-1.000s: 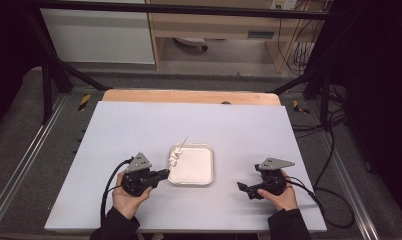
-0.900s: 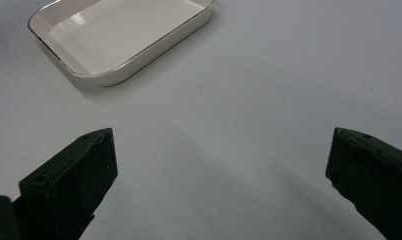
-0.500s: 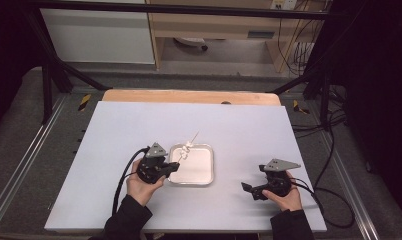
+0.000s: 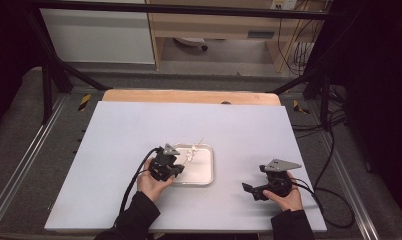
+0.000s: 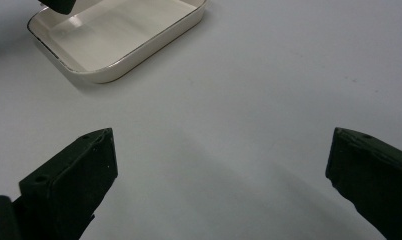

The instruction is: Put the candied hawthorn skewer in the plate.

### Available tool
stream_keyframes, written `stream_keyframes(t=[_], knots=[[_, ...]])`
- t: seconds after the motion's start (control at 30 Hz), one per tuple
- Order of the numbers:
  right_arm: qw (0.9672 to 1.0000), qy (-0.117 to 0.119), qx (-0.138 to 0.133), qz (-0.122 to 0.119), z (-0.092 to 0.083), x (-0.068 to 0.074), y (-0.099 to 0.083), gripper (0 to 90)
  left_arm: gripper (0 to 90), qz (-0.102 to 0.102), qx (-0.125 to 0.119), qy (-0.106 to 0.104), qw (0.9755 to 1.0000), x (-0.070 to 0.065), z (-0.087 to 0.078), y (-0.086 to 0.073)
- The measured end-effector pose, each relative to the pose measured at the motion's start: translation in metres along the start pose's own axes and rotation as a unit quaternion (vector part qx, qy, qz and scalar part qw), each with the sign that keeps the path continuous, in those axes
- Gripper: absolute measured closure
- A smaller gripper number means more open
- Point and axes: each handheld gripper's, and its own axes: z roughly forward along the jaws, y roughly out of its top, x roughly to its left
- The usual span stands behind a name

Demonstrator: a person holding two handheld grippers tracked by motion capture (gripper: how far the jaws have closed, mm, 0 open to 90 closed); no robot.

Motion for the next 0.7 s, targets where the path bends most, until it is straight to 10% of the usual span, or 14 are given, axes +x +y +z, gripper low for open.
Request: stream_keyframes(t=[0.7], knots=[[1.0000,0.000,0.004,0.002,0.0005,0.0006,-0.0004,0.9,82.4,0.008,0.041,0.020,0.9989,-0.0023,0.0073,-0.0046]])
